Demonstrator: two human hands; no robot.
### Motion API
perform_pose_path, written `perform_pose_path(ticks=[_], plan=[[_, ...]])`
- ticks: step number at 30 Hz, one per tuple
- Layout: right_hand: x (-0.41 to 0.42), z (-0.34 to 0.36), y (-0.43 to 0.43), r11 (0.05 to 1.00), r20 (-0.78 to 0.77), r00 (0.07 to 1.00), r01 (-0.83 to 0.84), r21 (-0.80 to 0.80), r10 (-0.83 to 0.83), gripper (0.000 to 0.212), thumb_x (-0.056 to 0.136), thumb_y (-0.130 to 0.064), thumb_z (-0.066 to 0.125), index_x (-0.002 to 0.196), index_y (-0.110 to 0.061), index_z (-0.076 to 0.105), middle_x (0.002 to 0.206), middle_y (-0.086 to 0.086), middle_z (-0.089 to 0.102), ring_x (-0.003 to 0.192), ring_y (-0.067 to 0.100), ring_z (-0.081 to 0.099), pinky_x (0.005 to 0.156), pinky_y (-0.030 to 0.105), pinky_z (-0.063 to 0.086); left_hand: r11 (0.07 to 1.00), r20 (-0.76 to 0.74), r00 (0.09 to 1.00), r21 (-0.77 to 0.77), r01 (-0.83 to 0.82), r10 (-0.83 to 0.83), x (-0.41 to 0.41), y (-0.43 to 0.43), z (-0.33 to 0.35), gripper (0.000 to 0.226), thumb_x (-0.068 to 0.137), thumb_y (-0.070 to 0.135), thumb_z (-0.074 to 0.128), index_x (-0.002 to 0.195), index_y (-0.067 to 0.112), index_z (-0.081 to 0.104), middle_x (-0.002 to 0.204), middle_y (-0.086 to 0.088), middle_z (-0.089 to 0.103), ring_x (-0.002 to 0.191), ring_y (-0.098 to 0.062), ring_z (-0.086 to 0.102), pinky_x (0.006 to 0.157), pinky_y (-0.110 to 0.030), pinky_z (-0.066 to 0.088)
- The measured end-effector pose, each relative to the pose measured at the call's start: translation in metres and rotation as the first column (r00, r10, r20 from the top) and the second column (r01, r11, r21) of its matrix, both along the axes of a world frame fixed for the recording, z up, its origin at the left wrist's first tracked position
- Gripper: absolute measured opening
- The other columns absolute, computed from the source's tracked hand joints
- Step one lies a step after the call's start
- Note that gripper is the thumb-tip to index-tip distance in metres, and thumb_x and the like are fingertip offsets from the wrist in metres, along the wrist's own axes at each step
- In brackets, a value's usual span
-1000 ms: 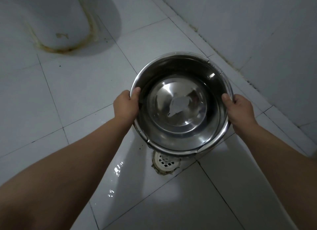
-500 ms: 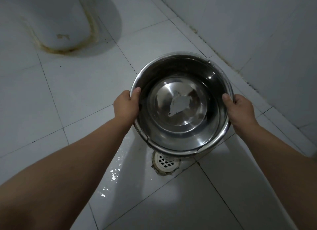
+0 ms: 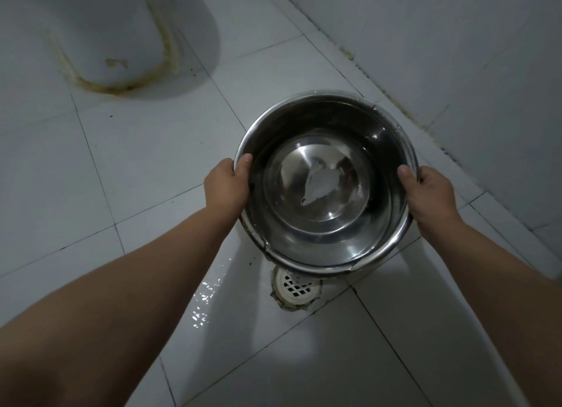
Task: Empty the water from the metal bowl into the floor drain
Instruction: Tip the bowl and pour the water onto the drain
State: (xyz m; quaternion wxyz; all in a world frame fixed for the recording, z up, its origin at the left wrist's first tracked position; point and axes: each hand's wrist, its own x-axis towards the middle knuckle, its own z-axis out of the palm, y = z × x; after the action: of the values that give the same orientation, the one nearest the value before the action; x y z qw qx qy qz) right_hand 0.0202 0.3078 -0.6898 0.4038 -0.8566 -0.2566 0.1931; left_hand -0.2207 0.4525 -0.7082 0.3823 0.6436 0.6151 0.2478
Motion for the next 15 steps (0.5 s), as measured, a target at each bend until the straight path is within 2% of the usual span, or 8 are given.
perform_pose_path(ticks=[2,6,9,15], plan=[[-0.0004,0.0009,0.0001,1.0,0.003,1.0,-0.002,0.001,0.002,0.047,0.093,-0.036,0.05,0.097,0.01,0.056,0.084,0.018,0.054,0.075,0.028,0.051,0.07,0.039,0.045,1.0,0.0,1.0,0.01,0.0,0.0,-0.0002,0.0,0.0005,0.042,0.095,0.041,0.038,0.082,0.004,0.052,0.077,-0.014,0.052,0.076,-0.027,0.05,0.07,-0.042,0.044],[-0.003,0.0009,-0.0005,1.0,0.013,1.0,-0.013,-0.003,0.013,0.044,0.093,-0.036,0.05,0.091,0.008,0.056,0.082,0.016,0.054,0.075,0.027,0.051,0.069,0.037,0.043,1.0,-0.005,1.0,0.006,0.002,-0.002,-0.002,-0.0003,-0.0001,0.042,0.095,0.041,0.039,0.068,0.01,0.046,0.063,-0.004,0.043,0.072,-0.026,0.047,0.066,-0.039,0.04],[-0.0043,-0.0002,-0.0015,1.0,0.003,1.0,-0.002,0.0,0.002,0.033,0.093,-0.035,0.05,0.085,-0.003,0.056,0.08,0.014,0.053,0.073,0.026,0.051,0.065,0.032,0.041,1.0,-0.008,1.0,-0.002,0.002,-0.002,-0.0019,-0.0014,-0.0001,0.041,0.095,0.041,0.038,0.077,0.005,0.048,0.062,-0.001,0.04,0.07,-0.024,0.046,0.064,-0.036,0.037],[-0.0039,-0.0002,-0.003,1.0,-0.011,1.0,-0.004,-0.017,0.003,0.031,0.094,-0.034,0.049,0.071,-0.013,0.049,0.069,0.004,0.049,0.063,0.019,0.046,0.052,0.025,0.035,1.0,-0.006,1.0,0.0,0.016,-0.016,-0.0024,-0.0034,0.0004,0.041,0.095,0.041,0.038,0.079,0.005,0.049,0.062,-0.001,0.041,0.072,-0.025,0.047,0.065,-0.036,0.038]])
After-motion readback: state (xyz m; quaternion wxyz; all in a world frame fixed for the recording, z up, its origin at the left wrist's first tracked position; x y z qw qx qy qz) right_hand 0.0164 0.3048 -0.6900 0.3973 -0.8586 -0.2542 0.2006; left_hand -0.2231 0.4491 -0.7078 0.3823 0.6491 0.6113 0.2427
